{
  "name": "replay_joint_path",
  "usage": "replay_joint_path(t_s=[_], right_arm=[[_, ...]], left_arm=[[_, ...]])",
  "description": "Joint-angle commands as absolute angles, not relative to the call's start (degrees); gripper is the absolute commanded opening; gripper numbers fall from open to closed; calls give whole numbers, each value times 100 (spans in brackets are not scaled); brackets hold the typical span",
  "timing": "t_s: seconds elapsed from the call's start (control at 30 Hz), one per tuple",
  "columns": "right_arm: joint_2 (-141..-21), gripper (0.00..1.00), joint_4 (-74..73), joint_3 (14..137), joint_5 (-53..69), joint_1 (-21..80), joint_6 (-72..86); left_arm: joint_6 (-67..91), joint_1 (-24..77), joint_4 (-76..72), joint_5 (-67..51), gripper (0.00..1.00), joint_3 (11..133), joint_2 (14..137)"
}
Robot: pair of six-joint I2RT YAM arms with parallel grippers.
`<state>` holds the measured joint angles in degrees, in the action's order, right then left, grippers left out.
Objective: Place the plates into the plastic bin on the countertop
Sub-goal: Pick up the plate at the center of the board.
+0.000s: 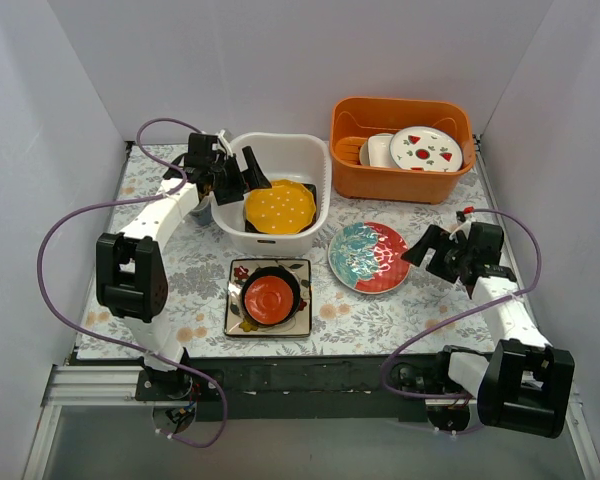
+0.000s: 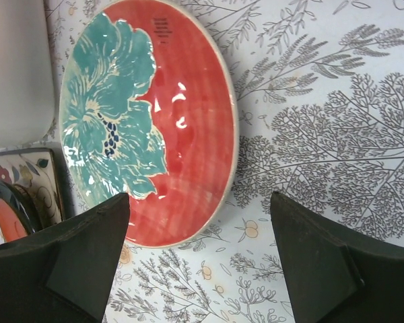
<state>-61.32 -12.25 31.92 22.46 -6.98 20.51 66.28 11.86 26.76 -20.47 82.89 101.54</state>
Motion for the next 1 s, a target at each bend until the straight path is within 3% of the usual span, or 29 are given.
replay_joint_path(t_s=[0.0,0.3,0.4,0.43,0.63,0.97], right_arm=[[-6275,91,-958,3067,2698,-993,1881],[-6468,86,-712,2813,3172,-1222,1933],[-6591,79,-581,2725,3339,-1257,1977],[-6627,73,-537,2707,3366,-1274,1995],[-6899,65,-238,2575,3533,-1318,2083],[-7505,61,536,2400,3998,-1336,2505]], left_arm=[[6478,1222,2610,-2329,98,8490,9589],[6521,1257,2479,-2504,98,8411,9413],[6530,1266,2461,-2531,98,8411,9387],[6530,1266,2452,-2540,98,8411,9395],[6557,1283,2400,-2461,98,8315,9308],[6600,1283,2329,-2487,98,8235,9281]])
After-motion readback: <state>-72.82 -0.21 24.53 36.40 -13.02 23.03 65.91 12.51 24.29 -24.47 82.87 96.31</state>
